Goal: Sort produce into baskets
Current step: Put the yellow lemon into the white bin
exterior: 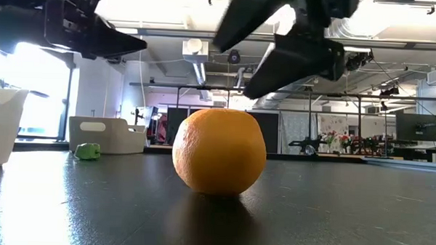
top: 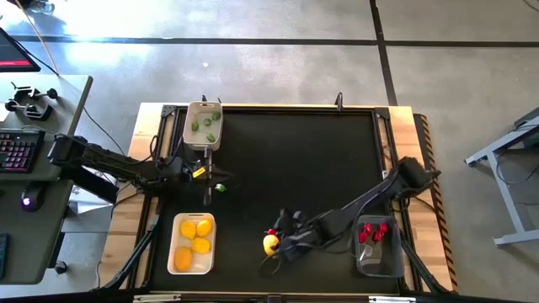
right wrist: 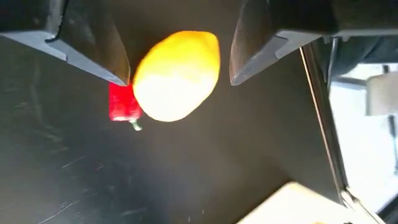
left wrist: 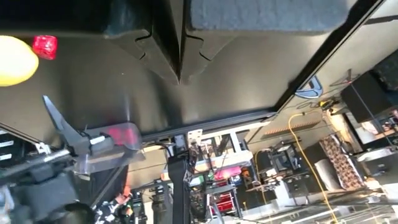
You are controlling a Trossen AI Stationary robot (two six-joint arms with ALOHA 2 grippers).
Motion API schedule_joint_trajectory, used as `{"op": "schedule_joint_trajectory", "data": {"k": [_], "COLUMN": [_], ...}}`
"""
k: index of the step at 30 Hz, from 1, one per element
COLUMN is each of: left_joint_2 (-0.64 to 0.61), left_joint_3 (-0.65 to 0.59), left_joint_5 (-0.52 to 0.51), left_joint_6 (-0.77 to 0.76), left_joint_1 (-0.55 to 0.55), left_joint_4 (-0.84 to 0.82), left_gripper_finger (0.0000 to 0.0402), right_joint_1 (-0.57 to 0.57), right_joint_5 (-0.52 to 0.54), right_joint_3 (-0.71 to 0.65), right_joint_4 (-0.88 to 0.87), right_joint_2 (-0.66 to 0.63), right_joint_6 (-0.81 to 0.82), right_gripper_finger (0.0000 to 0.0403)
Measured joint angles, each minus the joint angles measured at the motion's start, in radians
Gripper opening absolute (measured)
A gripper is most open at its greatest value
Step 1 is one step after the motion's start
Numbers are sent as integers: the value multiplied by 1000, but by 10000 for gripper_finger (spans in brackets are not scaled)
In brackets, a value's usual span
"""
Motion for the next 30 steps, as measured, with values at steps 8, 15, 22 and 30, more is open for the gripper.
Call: {"op": "schedule_joint_trajectory", "data": {"k": [8, 15, 22, 30], "left_joint_2": [0, 0, 0, 0], "left_joint_3": [0, 0, 0, 0], "left_joint_5": [-1, -1, -1, -1], "left_joint_6": [-1, 56, 55, 9], "left_joint_1": [-28, -40, -39, -43], "left_joint_4": [-14, -31, -81, -131], "left_gripper_finger": [0, 0, 0, 0], "right_joint_1": [-2, -4, -14, -14], "right_joint_5": [-16, -17, -81, -89], "right_joint_3": [382, 661, 743, 736], "right_joint_4": [-422, -612, -623, -624], "right_joint_2": [246, 412, 477, 478], "right_joint_6": [97, 155, 215, 239], "right_gripper_finger": [269, 269, 268, 245]}}
